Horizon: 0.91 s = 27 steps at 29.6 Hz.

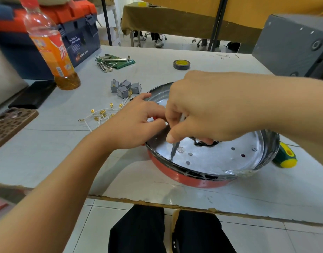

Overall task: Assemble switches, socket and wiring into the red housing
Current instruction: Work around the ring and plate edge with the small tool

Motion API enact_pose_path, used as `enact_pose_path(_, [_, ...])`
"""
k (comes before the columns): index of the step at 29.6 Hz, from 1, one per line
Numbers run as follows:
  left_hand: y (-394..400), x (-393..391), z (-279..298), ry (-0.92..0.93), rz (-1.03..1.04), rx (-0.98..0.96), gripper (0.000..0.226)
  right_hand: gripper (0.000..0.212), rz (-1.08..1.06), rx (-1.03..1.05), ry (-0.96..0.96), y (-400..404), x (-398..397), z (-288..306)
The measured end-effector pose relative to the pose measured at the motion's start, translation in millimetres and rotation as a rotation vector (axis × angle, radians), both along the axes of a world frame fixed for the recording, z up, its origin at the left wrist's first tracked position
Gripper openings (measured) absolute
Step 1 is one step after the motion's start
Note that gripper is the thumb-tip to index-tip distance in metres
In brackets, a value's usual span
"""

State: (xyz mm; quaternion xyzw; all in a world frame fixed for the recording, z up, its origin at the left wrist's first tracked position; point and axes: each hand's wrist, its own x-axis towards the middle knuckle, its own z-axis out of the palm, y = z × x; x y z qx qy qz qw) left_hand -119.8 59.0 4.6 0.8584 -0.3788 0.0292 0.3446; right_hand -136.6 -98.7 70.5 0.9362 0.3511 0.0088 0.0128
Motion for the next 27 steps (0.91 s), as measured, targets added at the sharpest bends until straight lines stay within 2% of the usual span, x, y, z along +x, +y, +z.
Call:
enact_pose_path(2, [-1, -1, 2, -0.011, -0.012, 0.013, 0.033, 0.060, 0.009, 0.103, 0.045, -1, 0, -1])
enact_pose_path(7, [-2, 1, -1, -0.027, 0.016, 0.043, 0.028, 0.063, 0.026, 0.103, 0.048, -1, -8, 0])
enact_pose_path(10, [-2, -2, 0, -0.006, 0.032, 0.010, 0.021, 0.059, 0.019, 0.124, 0.181, -2, -14, 3])
enact_pose_path(12, [-2, 0, -2, 0.024, 0.025, 0.008, 0.029, 0.058, 0.018, 0.141, 0.219, -2, -14, 4])
enact_pose_path(16, [-1, 4, -3, 0.014, 0.003, 0.066, 0.049, 0.061, 0.046, 0.087, 0.136, -1, -12, 8])
enact_pose_path(20, [-1, -1, -1, 0.028, 0.011, -0.024, 0.028, 0.063, 0.029, 0.054, 0.052, 0, -6, 5])
enact_pose_path(23, [-1, 0, 0, 0.031, 0.026, -0.008, 0.037, 0.059, 0.021, 0.040, -0.084, 0, 0, -5])
enact_pose_path(27, [-2, 0, 1, 0.002, 0.003, 0.018, 0.047, 0.058, -0.007, 0.040, -0.058, -2, 3, -9])
